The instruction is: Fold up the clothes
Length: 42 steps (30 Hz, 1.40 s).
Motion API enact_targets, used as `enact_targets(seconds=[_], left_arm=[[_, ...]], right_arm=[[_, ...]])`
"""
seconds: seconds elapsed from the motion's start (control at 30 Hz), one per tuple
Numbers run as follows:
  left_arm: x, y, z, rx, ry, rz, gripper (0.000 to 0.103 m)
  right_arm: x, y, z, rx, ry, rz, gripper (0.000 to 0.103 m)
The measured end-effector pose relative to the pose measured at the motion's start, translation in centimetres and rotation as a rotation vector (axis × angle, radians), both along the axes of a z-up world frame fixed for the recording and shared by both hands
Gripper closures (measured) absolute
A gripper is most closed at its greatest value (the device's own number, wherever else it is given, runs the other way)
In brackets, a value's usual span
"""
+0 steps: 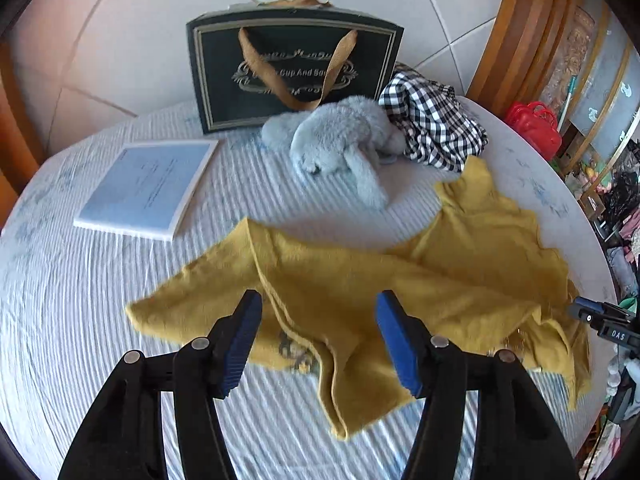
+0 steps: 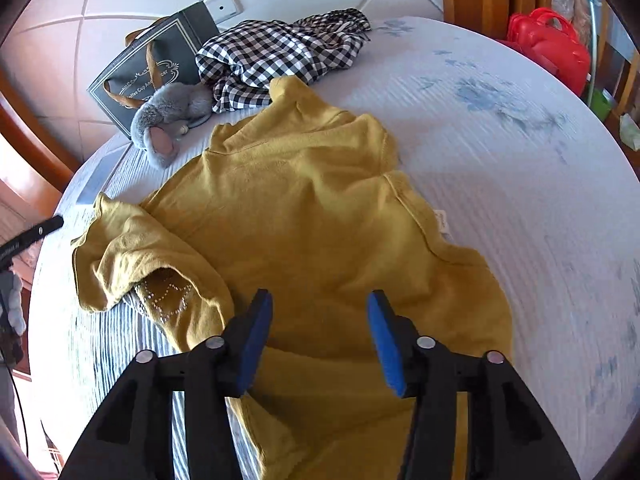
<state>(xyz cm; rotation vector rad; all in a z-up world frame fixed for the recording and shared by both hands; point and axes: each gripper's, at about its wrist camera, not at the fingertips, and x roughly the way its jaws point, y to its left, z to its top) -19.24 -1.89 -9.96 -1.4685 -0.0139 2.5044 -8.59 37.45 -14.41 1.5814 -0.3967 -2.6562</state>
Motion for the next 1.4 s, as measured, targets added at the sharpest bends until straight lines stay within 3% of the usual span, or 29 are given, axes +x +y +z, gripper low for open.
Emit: enact_targets(seconds=[0.1,0.3,0.33,0.37,0.43,0.53,0.7,0.83,1.03,1.23,1.3,1.37,1.4], left_arm=[[2.5,-0.2,-2.7,0.023,-0.063,0.022,0.042],[3.9,2.0,-5.8,0.085,-0.103,0.053,0.043],[4.1,2.7,-5.8,0.066,-0.086,0.059,0.057],[4.4,3.1,-5.6,0.06,-0.084,0.063,0.101],[5.0,3.8,-5.3,0.063,-0.1,0.07,0.1],[7.3,3.4,-3.2,0.073,-0.048,0.093,0.1],[13.5,-0.8,0.9,0.057,0.005,0.189,0.1],[19.1,-5.1,1.7,0.013,-0.047,0.299,0.1],[26.8,-9.3,-2.8,-0.009,-0.258,0.416,0.098],[27.4,-9.4,-4.2,-0.026,-0.261,0.434,0.098],[27.1,-8.9,-4.4,-0.03,-0.258,0.42,0.093],[26.7,-8.4,-4.6,-0.035,-0.256,0.406,0.065],[26.6,-8.2,-4.7,-0.037,-0.254,0.399,0.058]], right_arm=[[2.6,1.7,0.3,-0.006,-0.009,-0.045,0.036],[7.9,2.9,0.1,0.011,-0.044,-0.042,0.021],[8.8,2.8,0.0,0.022,-0.046,-0.028,0.019],[9.5,2.7,-0.1,0.032,-0.049,-0.012,0.018],[10.4,2.6,-0.8,0.053,-0.069,0.011,0.018],[10.8,2.8,-1.1,0.061,-0.073,0.034,0.018],[10.3,3.6,-0.9,0.043,-0.047,0.061,0.026],[9.8,4.1,-0.7,0.03,-0.031,0.083,0.027],[8.3,3.9,-1.7,0.045,-0.113,0.102,0.027],[10.0,4.8,-1.6,0.019,-0.121,0.097,0.022],[10.8,5.0,-1.6,0.018,-0.125,0.103,0.021],[11.4,5.1,-1.8,0.01,-0.129,0.111,0.021],[11.8,5.0,-1.8,0.009,-0.126,0.12,0.021]])
